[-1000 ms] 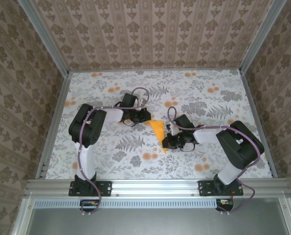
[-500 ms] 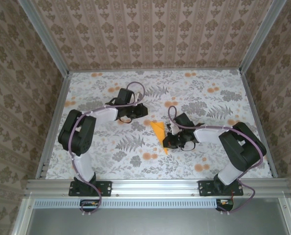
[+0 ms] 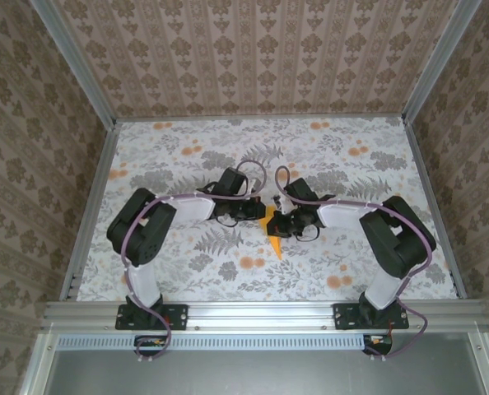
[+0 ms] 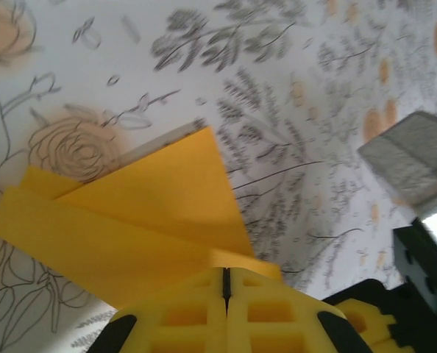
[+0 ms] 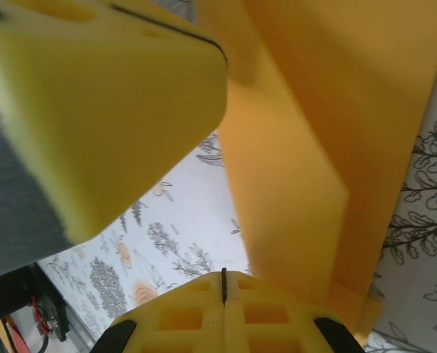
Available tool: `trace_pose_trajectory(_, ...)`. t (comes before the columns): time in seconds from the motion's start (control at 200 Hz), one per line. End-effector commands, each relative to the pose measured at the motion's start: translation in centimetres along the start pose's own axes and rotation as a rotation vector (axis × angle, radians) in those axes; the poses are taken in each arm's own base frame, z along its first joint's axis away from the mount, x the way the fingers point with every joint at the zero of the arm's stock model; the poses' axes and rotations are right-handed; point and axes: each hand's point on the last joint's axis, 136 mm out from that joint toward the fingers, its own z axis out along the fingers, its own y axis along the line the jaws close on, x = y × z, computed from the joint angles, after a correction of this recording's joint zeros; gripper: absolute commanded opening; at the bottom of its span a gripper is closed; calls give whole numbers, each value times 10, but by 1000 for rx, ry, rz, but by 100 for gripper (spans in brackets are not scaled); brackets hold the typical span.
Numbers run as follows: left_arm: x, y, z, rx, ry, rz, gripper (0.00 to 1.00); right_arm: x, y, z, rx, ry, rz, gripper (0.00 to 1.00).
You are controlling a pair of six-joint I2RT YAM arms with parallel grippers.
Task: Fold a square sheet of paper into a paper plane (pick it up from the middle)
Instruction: Fold the wing for the fifth time at the center of the table.
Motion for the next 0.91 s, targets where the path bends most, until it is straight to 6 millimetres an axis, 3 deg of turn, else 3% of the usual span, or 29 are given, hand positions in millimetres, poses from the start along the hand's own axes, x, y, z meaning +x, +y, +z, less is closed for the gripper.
trace_pose_trajectory(0.0, 3, 5, 12, -7, 22, -31, 5, 4, -8, 3, 47, 23, -1, 0)
trace_pose_trajectory(0.37, 13, 24, 24, -72, 56, -66, 5, 22, -22, 7, 77, 76, 2, 0)
trace_pose_trajectory(0.635, 29, 49, 30, -158, 96, -125, 3, 63, -36, -1, 70, 143, 24, 0)
trace_pose_trajectory(0.9, 28, 53, 31, -174, 104, -133, 3, 109, -48, -9, 63, 239, 45, 0)
